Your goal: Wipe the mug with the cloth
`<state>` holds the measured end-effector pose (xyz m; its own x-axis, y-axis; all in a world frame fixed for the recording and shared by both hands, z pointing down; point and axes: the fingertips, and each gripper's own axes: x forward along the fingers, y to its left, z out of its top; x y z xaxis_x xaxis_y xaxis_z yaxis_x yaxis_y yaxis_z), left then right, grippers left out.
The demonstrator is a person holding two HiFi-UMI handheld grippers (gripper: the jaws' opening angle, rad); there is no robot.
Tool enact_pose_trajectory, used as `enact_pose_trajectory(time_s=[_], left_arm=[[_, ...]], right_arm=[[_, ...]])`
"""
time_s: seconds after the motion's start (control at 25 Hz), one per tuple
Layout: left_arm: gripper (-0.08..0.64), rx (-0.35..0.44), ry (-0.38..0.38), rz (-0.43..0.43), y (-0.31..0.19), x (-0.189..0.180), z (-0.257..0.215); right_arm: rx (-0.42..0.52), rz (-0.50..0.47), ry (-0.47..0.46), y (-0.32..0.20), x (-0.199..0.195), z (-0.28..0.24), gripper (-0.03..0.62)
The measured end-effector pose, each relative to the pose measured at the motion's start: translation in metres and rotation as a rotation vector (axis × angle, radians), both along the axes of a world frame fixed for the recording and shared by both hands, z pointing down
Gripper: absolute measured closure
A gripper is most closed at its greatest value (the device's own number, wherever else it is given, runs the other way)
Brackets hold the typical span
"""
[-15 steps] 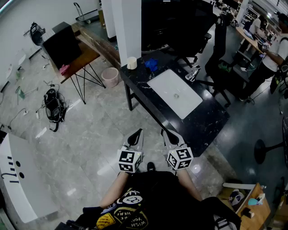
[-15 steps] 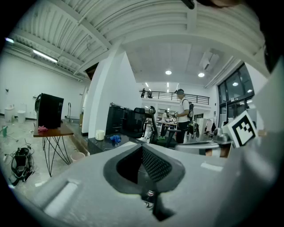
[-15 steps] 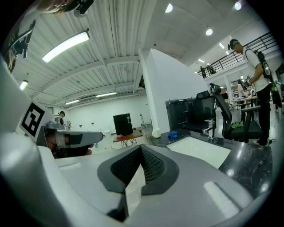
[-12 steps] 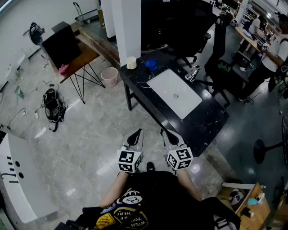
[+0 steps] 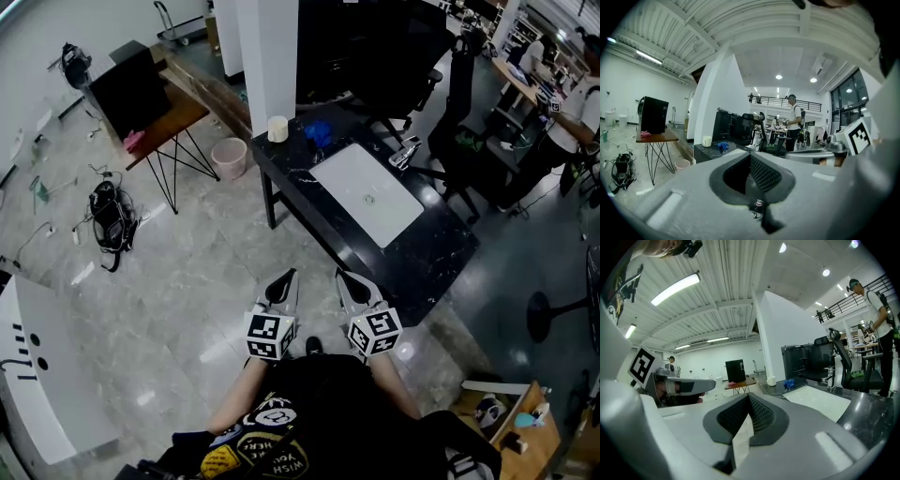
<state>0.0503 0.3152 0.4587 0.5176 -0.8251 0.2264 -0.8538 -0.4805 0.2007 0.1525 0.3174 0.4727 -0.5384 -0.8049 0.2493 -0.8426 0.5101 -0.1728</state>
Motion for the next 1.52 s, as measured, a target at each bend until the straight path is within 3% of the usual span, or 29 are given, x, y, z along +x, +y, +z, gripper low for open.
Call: enact_pose_trajectory(time_s=[0.28,0.92,1.16,1.52], left_arm=[[0.557,-0.015,0.005,-0.013,0.001,-0.027,0.006],[0.557,-0.08,0.042,0.006,0.012,-0.061,0.034],[0.557,-0.094,0.043,0.019,-0.029,-0.056,0.042],[0.557,-0.095,0.005,0.094,-0.134,-0.005,0.046]], right_arm=[[0.006,0.011,-0.043,-0.002,-0.023,0.001,0.589],[-0.063,0.064,0.002,0.008,-0.051,0.024,0.589],[-0.069,0.09,0.009,-0.033,-0.043,0.029,0.589],[-0.106,0.079,-0.009,-0.139,-0.011,0.042,0.589]])
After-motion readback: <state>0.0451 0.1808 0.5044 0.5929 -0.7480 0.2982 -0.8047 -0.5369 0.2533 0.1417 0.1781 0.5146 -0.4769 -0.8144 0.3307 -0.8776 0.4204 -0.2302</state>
